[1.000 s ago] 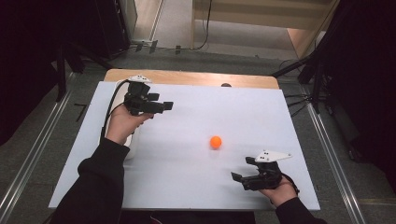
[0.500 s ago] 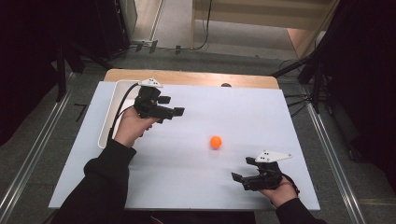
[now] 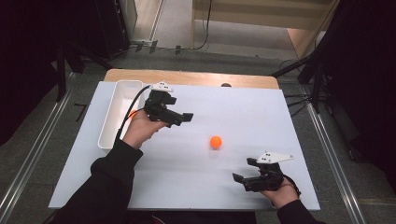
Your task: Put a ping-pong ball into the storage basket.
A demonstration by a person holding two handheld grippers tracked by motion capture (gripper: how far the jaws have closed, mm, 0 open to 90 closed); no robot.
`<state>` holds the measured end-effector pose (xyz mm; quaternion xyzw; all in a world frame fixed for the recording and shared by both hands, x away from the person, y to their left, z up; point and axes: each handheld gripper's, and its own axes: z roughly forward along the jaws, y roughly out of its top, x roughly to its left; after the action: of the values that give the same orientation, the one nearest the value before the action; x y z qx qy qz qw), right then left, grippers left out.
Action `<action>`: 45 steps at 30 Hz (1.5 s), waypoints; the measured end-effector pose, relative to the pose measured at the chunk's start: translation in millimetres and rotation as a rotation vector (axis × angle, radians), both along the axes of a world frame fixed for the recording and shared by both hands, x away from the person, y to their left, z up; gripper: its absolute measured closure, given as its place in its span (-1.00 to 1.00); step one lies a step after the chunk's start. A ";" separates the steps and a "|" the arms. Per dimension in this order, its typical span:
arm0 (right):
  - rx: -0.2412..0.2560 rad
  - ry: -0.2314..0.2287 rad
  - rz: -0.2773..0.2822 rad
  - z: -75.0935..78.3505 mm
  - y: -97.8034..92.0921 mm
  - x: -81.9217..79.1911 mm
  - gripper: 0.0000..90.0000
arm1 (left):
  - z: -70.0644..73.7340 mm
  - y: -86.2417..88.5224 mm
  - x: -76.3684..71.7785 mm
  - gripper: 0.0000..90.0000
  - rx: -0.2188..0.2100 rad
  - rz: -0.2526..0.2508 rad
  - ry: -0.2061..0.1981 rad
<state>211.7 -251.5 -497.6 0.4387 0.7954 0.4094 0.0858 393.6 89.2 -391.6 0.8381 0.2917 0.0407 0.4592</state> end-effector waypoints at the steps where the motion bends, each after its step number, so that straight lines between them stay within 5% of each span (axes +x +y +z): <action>1: 0.000 0.000 0.000 0.0 -0.1 0.1 -0.74 | -0.3 -1.2 -0.5 -1.00 -0.004 0.001 -0.005; 45: 0.001 0.005 0.008 -0.2 -0.5 1.1 -0.74 | -23.3 -52.3 -21.8 -1.00 0.030 -0.055 -0.063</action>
<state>212.8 -252.0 -497.8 0.4367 0.7970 0.4091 0.0817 371.9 36.9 -414.9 0.8509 0.2534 0.0588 0.4564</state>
